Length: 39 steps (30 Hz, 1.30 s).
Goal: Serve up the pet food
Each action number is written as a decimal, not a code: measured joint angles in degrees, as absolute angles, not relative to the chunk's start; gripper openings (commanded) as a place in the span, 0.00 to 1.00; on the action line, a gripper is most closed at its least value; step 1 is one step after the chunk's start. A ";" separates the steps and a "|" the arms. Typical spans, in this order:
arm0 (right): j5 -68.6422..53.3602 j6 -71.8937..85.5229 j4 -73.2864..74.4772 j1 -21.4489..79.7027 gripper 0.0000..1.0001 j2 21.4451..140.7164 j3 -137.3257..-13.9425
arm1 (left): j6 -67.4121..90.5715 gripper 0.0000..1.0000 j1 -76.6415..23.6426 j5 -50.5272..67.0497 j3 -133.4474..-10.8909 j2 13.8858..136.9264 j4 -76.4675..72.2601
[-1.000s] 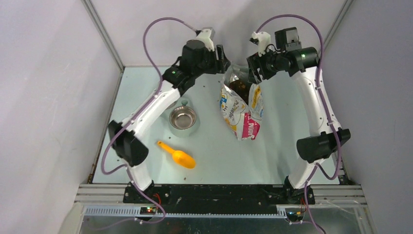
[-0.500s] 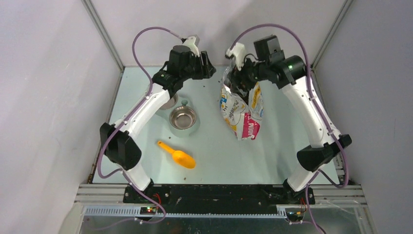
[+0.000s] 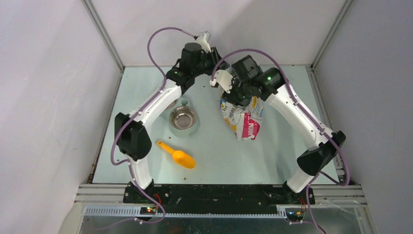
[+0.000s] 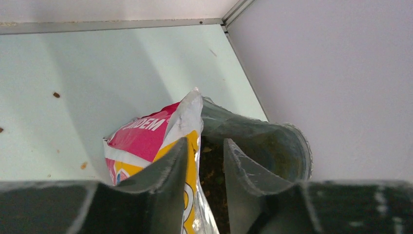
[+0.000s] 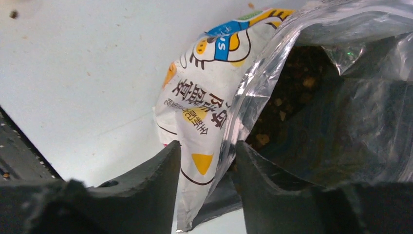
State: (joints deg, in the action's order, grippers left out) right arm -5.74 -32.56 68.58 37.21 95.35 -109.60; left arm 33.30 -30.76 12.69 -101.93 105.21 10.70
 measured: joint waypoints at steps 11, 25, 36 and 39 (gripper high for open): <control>6.76 -34.74 64.55 39.62 0.03 95.55 -106.08 | 34.65 0.01 -34.44 7.70 -106.74 108.36 12.10; 8.93 -35.00 62.30 40.18 0.33 93.69 -103.48 | 34.63 0.00 -31.44 4.47 -109.75 108.51 13.45; 4.71 -34.15 61.52 38.50 0.00 95.92 -105.60 | 34.37 0.02 -27.40 5.67 -109.54 108.03 14.39; -8.01 -31.64 62.70 32.99 0.00 92.20 -105.45 | 34.00 0.02 -23.99 5.72 -108.95 106.89 14.68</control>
